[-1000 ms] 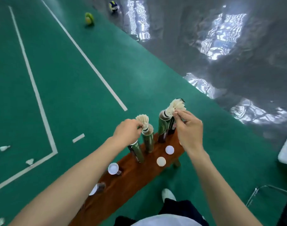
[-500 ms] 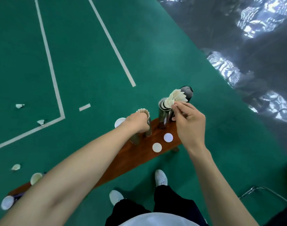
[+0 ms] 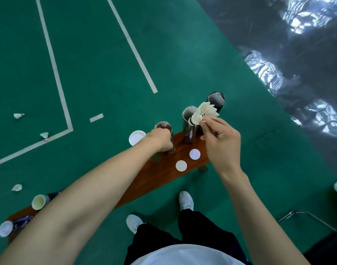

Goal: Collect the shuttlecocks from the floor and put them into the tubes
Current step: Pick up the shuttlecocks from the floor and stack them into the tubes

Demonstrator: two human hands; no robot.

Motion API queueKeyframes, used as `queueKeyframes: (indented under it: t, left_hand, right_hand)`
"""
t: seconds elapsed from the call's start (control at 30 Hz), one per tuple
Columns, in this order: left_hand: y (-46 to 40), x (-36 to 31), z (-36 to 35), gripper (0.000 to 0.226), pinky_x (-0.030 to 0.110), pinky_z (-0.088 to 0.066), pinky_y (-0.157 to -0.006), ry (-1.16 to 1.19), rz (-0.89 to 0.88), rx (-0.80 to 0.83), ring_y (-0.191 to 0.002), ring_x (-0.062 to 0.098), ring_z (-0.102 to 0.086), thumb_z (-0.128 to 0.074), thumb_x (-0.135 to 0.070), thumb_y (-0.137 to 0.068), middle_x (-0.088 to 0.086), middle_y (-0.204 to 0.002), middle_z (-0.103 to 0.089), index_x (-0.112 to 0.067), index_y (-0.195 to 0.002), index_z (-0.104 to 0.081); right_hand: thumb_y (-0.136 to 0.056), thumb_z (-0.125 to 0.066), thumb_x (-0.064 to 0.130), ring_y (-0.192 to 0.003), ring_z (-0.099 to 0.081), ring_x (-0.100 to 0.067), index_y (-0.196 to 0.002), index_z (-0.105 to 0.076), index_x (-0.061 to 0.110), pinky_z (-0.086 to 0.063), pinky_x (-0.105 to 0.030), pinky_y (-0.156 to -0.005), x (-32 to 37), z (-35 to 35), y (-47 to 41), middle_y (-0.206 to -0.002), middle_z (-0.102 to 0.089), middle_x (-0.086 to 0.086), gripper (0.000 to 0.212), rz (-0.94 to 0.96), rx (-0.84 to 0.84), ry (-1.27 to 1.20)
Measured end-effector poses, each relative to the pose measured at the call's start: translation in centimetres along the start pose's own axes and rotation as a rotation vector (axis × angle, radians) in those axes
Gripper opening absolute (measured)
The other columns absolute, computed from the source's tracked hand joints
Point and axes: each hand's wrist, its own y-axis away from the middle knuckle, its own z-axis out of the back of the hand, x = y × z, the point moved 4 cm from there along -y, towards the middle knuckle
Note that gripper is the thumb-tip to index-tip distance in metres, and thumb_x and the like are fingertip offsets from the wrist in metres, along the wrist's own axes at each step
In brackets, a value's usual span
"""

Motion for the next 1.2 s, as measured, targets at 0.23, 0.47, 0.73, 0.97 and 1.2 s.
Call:
queueKeyframes:
  t: [0.23, 0.47, 0.73, 0.97, 1.2]
  left_hand:
    - [1.9, 0.8, 2.2, 0.016, 0.033, -0.043, -0.063, -0.015, -0.076, -0.175, -0.079, 0.027, -0.058, -0.062, -0.023, -0.087, 0.005, -0.095, -0.065, -0.023, -0.103, -0.065]
    - [7.9, 5.5, 5.3, 0.046, 0.044, -0.055, -0.089, 0.108, 0.0, -0.356, -0.108, 0.038, -0.064, -0.054, -0.03, -0.087, 0.011, -0.119, -0.071, -0.03, -0.132, -0.065]
    - [11.9, 8.7, 4.5, 0.046, 0.031, -0.036, -0.059, 0.219, 0.077, -0.472, -0.064, 0.028, -0.055, -0.055, -0.038, -0.091, -0.009, -0.065, -0.057, -0.034, -0.137, -0.062]
    - [13.2, 9.1, 3.3, 0.054, 0.031, -0.038, -0.053, 0.198, 0.125, -0.486, -0.057, 0.017, -0.051, -0.05, -0.061, -0.09, 0.005, -0.092, -0.072, -0.034, -0.135, -0.063]
    - [13.4, 8.5, 2.9, 0.052, 0.038, -0.053, -0.072, 0.197, 0.132, -0.468, -0.086, 0.031, -0.066, -0.049, -0.06, -0.091, 0.009, -0.103, -0.073, -0.029, -0.128, -0.066]
  right_hand:
    - [-0.097, -0.07, 0.02, -0.102, -0.071, -0.007, -0.111, -0.081, 0.015, -0.058, -0.032, -0.09, 1.7, -1.9, -0.4, -0.115, -0.076, 0.008, 0.018, 0.193, 0.062, 0.17]
    - [-0.098, -0.069, 0.021, -0.097, -0.073, -0.013, -0.109, -0.081, 0.019, -0.061, -0.033, -0.076, 1.3, -6.9, -1.0, -0.114, -0.077, 0.008, 0.017, 0.394, 0.251, 0.309]
    - [-0.102, -0.055, 0.047, -0.086, -0.066, -0.03, -0.111, -0.067, 0.021, -0.052, -0.038, -0.068, -3.1, -14.1, -1.6, -0.102, -0.07, -0.004, 0.03, 0.312, 0.837, 0.955]
    - [-0.103, -0.055, 0.026, -0.085, -0.066, -0.029, -0.111, -0.066, 0.016, -0.046, -0.035, -0.066, -4.4, -16.0, -1.9, -0.104, -0.071, -0.007, 0.017, 0.337, 0.863, 1.09]
    - [-0.099, -0.06, 0.018, -0.091, -0.069, -0.029, -0.114, -0.071, 0.015, -0.046, -0.034, -0.066, -5.1, -17.8, -2.1, -0.105, -0.072, -0.008, 0.018, 0.328, 0.875, 1.217]
